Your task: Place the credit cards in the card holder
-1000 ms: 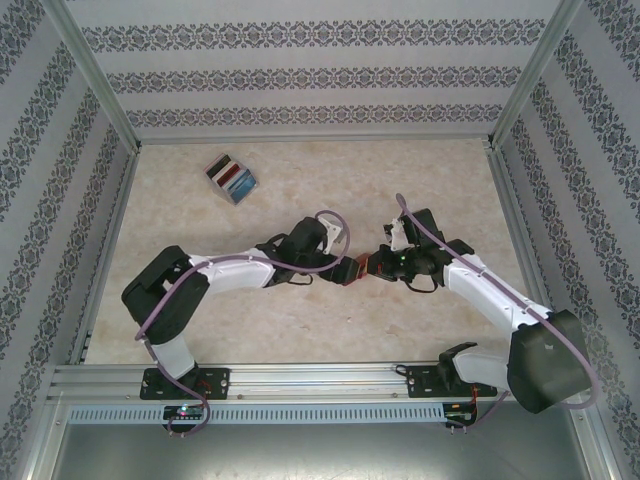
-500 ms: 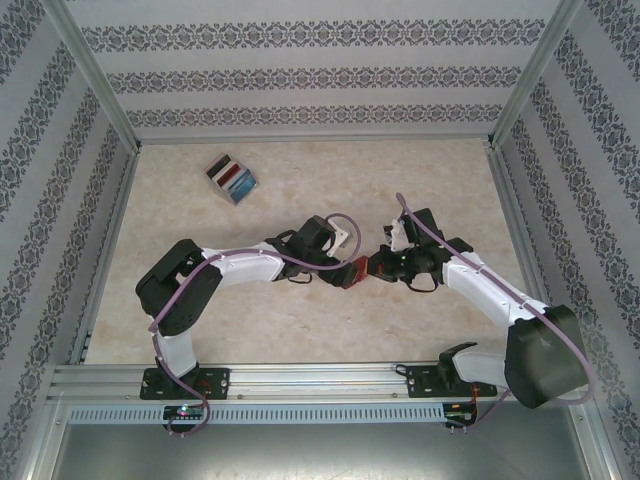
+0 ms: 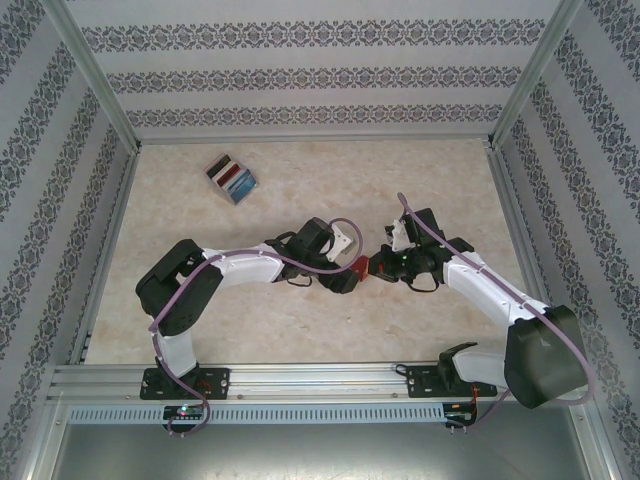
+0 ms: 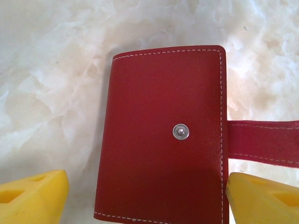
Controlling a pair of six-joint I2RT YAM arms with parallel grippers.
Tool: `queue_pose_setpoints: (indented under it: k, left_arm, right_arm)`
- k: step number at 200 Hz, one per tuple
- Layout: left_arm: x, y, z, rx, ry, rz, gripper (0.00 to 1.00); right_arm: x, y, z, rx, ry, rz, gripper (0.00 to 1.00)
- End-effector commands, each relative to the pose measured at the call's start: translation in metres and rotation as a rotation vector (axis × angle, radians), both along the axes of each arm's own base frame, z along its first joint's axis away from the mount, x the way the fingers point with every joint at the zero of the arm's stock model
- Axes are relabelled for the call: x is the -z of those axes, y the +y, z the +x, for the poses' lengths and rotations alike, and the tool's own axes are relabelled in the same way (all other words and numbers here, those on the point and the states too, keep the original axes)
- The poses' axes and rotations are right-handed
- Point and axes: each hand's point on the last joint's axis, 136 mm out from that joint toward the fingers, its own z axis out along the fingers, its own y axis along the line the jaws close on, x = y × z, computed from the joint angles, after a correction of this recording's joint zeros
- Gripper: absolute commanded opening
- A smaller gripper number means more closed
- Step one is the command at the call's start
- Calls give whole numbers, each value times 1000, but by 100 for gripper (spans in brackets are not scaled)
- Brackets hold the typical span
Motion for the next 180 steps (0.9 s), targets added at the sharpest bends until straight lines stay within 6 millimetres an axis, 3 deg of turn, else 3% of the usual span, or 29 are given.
queue_pose_setpoints:
  k: [1,43,81,150,180]
  left_arm:
    - [-15,-6,-8,69,-27,-26,90]
    - [-16,-2,-11,89,-45,-5,95]
    - [-9,6,-1,49,-81,66,89]
    - [-3,-4,-11,108,-80,84,93]
    - [-14,-9,-16,125,-73,31,93]
  right_arm:
    - [-10,-1,1,-9,-22,17,0]
    - [-11,-1,0,-10,-21,18,0]
    - [-12,-2,-1,-10,-21,15,0]
    - [-11,-3,-1,-6,-17,14,0]
    - [-10,-4,-2,-3,-14,10,0]
